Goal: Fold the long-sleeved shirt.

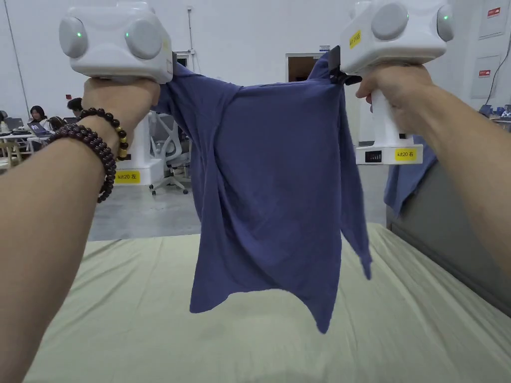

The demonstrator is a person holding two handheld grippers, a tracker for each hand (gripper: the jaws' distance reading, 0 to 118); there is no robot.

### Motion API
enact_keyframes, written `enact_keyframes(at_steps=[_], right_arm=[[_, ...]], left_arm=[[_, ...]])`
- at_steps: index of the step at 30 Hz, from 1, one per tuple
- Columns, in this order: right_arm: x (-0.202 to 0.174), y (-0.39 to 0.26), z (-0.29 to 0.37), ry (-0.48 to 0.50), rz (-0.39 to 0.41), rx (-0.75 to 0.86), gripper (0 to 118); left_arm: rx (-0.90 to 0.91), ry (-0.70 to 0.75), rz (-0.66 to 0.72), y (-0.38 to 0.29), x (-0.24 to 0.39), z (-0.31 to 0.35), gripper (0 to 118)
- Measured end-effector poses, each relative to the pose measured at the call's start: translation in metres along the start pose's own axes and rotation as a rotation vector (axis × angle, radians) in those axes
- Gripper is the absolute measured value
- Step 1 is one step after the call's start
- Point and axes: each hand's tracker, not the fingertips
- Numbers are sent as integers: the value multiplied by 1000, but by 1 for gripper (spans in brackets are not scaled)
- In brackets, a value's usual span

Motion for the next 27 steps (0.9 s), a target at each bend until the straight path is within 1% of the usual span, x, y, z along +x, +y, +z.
enact_keyframes(at_steps=[4, 7, 9, 12, 15, 17, 19, 20, 24, 27], right_arm=[[16, -24, -25, -11, -29, -40, 0], [29, -52, -43, 10, -97, -64, 0], [25, -80, -35, 14, -113, -74, 0], [21, -136, -35, 24, -98, -111, 0], [19, -201, -41, 43, -71, -192, 0], [15, -242, -42, 48, -79, -227, 0], [11, -270, -43, 47, -102, -286, 0], [15, -278, -48, 57, -119, -290, 0], [10, -290, -27, 77, -122, -281, 0], [2, -292, 13, 100, -68, -245, 0]], left_arm=[[-39, -20, -1, -28, 6, -12, 6], [-65, -24, -26, -57, 10, -22, 6], [-89, -27, -30, -82, 13, -26, 6], [-138, -38, -53, -133, 14, -28, 6], [-186, -36, -71, -199, 10, -27, 6], [-256, -31, -42, -238, 7, -28, 5], [-316, -41, -14, -264, 5, -26, 5], [-350, -41, -13, -274, 4, -25, 5], [-305, -62, -7, -279, -2, -1, 5], [-294, -86, 3, -275, -11, 32, 5]])
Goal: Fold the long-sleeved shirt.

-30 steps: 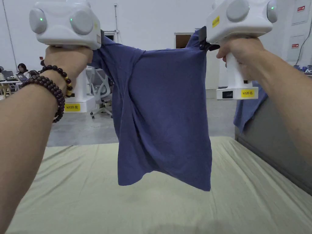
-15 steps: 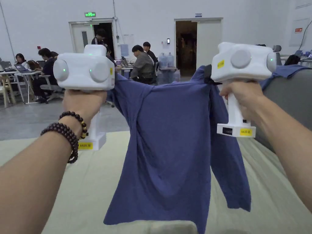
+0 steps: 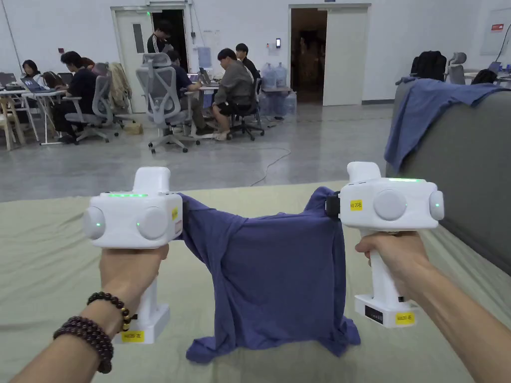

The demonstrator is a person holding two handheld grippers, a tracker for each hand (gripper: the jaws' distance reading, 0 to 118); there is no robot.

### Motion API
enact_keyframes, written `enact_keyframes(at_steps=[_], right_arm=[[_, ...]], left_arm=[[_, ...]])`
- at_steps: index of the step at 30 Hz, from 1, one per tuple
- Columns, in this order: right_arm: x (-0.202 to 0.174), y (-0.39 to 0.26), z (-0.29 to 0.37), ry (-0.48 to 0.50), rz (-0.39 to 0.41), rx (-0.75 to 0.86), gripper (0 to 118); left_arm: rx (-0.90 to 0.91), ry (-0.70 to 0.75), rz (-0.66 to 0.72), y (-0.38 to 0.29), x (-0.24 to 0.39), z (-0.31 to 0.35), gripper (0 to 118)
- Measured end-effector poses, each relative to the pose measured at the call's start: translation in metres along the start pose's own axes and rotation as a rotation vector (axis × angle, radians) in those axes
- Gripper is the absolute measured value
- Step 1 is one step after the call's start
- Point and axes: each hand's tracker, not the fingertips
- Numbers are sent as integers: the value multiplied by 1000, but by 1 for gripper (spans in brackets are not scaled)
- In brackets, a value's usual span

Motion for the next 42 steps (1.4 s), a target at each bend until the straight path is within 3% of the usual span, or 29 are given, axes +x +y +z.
enact_keyframes(at_steps=[4, 9, 11, 15, 18, 20, 21, 22, 23, 24, 25, 26, 27, 28, 29, 30, 31, 32, 34, 35, 37, 38, 42], right_arm=[[-17, -50, 75, 26, 113, -8, 0], [-25, -166, 147, 109, 105, -209, 0], [-23, -219, 152, 135, 60, -362, 0], [-20, -312, 120, 135, 16, -697, 0], [-17, -347, 96, 91, 54, -808, 0], [-18, -337, 96, 122, 73, -776, 2], [-17, -328, 100, 114, 61, -787, 12], [-16, -320, 104, 124, 36, -772, 39], [-16, -310, 109, 122, 30, -731, 87], [-17, -300, 114, 108, 40, -689, 87], [-18, -289, 124, 99, 30, -645, 98], [-18, -280, 130, 81, 33, -594, 112], [-17, -272, 137, 68, 28, -537, 117], [-16, -264, 141, 50, 22, -489, 116], [-15, -258, 144, 22, 23, -493, 104], [-16, -254, 146, 9, 37, -495, 68], [-17, -253, 148, 9, 66, -475, 3], [-19, -251, 148, -20, 128, -461, 0], [-19, -252, 144, 13, 64, -498, 0], [-20, -253, 142, 47, 43, -537, 20], [-23, -265, 137, 72, 7, -577, 78], [-26, -270, 134, 73, 16, -595, 84], [-33, -296, 112, 29, 115, -671, 75]], left_arm=[[-11, -53, -77, -42, -5, 70, 5], [-233, -243, -43, -142, -17, 149, 5], [-411, -285, 16, -192, -18, 161, 5], [-652, -269, -30, -287, -10, 137, 5], [-728, -236, -54, -327, -7, 121, 5], [-707, -240, 15, -332, -13, 117, 9], [-693, -248, 47, -328, -16, 118, 32], [-696, -254, 53, -321, -20, 118, 76], [-691, -259, 61, -312, -25, 122, 118], [-684, -270, 68, -305, -28, 123, 118], [-658, -276, 78, -296, -31, 126, 118], [-483, -292, 104, -285, -38, 135, 115], [-528, -291, 102, -281, -34, 143, 113], [-545, -283, 86, -275, -33, 149, 113], [-534, -256, 80, -272, -31, 153, 102], [-480, -258, 76, -270, -30, 158, 71], [-443, -265, 53, -245, -24, 165, 18], [-437, -248, 29, -242, -19, 170, 0], [-424, -265, 9, -235, -13, 175, 0], [-431, -276, 16, -234, -15, 165, 0], [-423, -283, 22, -233, -11, 164, 0], [-422, -292, 23, -231, -9, 162, 0], [-439, -306, -5, -228, 6, 141, 0]])
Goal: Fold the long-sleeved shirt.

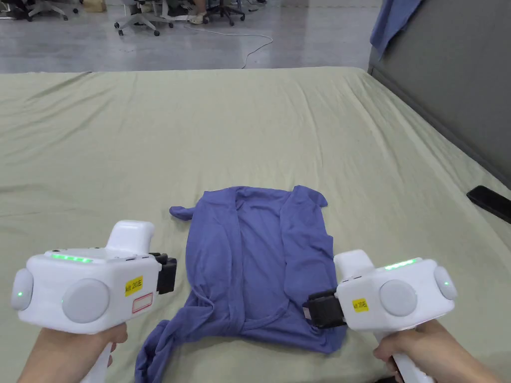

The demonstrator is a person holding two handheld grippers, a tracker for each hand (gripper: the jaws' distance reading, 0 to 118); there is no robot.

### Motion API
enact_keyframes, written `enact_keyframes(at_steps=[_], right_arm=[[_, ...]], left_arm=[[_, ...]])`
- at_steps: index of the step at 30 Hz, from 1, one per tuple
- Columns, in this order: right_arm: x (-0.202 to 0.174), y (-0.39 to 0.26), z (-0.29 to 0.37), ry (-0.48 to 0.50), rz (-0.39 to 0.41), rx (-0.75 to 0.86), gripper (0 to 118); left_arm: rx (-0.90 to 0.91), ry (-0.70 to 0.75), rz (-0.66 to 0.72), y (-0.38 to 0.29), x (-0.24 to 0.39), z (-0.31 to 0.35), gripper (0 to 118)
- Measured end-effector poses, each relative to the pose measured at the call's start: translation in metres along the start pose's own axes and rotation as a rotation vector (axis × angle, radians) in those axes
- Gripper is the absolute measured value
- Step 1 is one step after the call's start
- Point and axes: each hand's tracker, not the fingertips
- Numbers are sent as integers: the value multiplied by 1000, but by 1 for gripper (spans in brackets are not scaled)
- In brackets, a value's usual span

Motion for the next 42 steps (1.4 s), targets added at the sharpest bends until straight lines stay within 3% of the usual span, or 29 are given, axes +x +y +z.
enact_keyframes(at_steps=[1, 2, 3, 6, 7, 8, 9, 10, 11, 12, 16, 20, 25, 27, 28, 29, 30, 31, 36, 42], right_arm=[[0, 0, -9, -8, 16, -15, 63], [1, 1, -16, -24, 32, -34, 25], [3, -1, -26, -36, 39, -42, 0], [10, -7, -35, -31, 4, -29, 0], [12, -10, -35, -4, -3, -40, 0], [11, -10, -36, -14, 5, -35, 0], [11, -10, -37, -13, 14, -32, 0], [12, -9, -41, -11, 10, -37, 0], [14, -10, -42, -6, -4, -40, 0], [14, -10, -43, -3, -10, -40, 0], [15, -12, -45, 1, 3, -37, 0], [19, -12, -48, 17, -13, -38, 0], [29, -12, -49, 63, -64, -41, 0], [30, -13, -49, 68, -70, -40, 0], [30, -13, -50, 68, -69, -38, 0], [28, -13, -50, 64, -65, -37, 0], [26, -14, -51, 58, -60, -36, 0], [25, -14, -52, 52, -51, -36, 0], [35, -2, -27, 109, -80, -2, 0], [63, 86, 89, 74, -6, 312, 0]], left_arm=[[-4, -10, -7, 7, 2, -6, 0], [-3, -17, -14, 15, 5, -13, 0], [1, -22, -21, 22, 7, -19, 0], [33, -39, -74, 50, 22, -44, 0], [40, -47, -80, 61, 26, -58, 13], [43, -50, -86, 73, 31, -73, 66], [44, -57, -96, 86, 36, -88, 110], [8, -54, -121, 101, 42, -112, 118], [-27, -40, -152, 116, 48, -138, 116], [71, -84, -168, 134, 56, -158, 116], [-45, 67, -334, 187, 67, -271, 116], [-120, 87, -446, 208, 74, -353, 112], [-289, 73, -554, 193, 84, -407, 105], [-255, 43, -488, 189, 86, -406, 95], [-275, -5, -439, 190, 84, -403, 78], [-282, -81, -403, 191, 81, -395, 51], [-215, -68, -447, 190, 80, -386, 17], [-195, -92, -461, 190, 81, -379, 4], [-134, -54, -400, 205, 71, -336, 4], [149, 24, -282, 285, 21, -205, 4]])
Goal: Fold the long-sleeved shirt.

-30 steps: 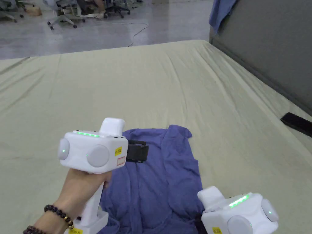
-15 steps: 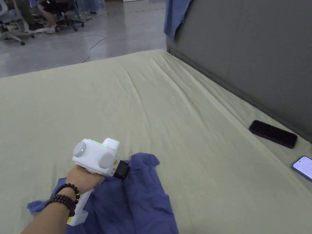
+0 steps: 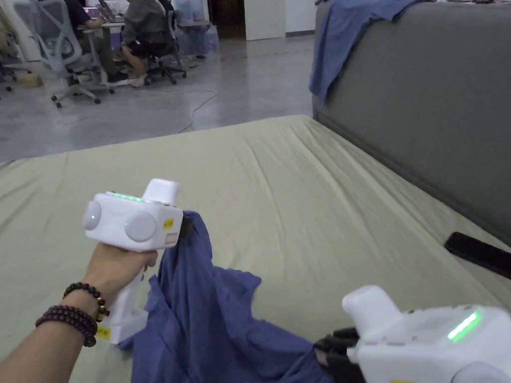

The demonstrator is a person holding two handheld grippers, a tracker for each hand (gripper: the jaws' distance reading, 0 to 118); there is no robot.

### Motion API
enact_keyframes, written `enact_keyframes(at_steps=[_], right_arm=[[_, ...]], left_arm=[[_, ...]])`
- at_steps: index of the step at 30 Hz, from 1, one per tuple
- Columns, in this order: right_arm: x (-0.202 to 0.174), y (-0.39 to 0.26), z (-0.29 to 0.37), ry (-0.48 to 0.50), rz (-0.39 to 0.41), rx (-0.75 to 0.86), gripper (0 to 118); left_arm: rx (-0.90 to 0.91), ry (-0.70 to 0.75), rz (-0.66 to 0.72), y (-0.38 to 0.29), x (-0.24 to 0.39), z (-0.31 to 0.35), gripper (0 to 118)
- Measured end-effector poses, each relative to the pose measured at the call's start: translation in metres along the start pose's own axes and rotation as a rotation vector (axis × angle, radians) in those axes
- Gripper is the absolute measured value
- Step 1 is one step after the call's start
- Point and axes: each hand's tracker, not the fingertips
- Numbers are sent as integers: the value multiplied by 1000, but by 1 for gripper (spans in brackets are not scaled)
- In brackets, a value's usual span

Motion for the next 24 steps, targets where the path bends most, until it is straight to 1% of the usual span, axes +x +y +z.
enact_keyframes(at_steps=[2, 3, 5, 9, 10, 12, 14, 15, 16, 17, 20, 22, 23, 24], right_arm=[[10, 60, 29, -19, 33, 98, 0], [14, 89, 41, -37, 55, 147, 0], [24, 148, 62, -113, 67, 229, 0], [40, 271, 85, -150, 26, 321, 0], [41, 301, 88, -178, 12, 352, 0], [39, 353, 88, -212, 18, 405, 0], [38, 395, 85, -238, 0, 426, 0], [36, 410, 85, -253, -34, 454, 0], [36, 424, 85, -225, -47, 478, 0], [37, 434, 85, -232, -92, 510, 0], [36, 458, 89, -237, -160, 559, 0], [37, 466, 90, -241, -152, 578, 0], [37, 470, 91, -266, -124, 583, 0], [37, 472, 92, -305, -119, 593, 0]], left_arm=[[107, 10, 69, 32, -37, 54, 4], [165, 53, 89, 49, -53, 78, 4], [253, 122, 120, 78, -83, 128, 4], [383, 241, 194, 136, -133, 209, 4], [385, 266, 193, 149, -141, 228, 4], [407, 328, 176, 171, -150, 252, 4], [443, 389, 156, 186, -156, 275, 4], [455, 407, 164, 192, -160, 277, 4], [462, 421, 179, 197, -164, 284, 4], [472, 449, 200, 201, -168, 290, 4], [490, 482, 227, 206, -176, 300, 4], [500, 491, 237, 208, -179, 304, 4], [500, 492, 238, 207, -180, 303, 4], [505, 487, 240, 206, -181, 302, 4]])
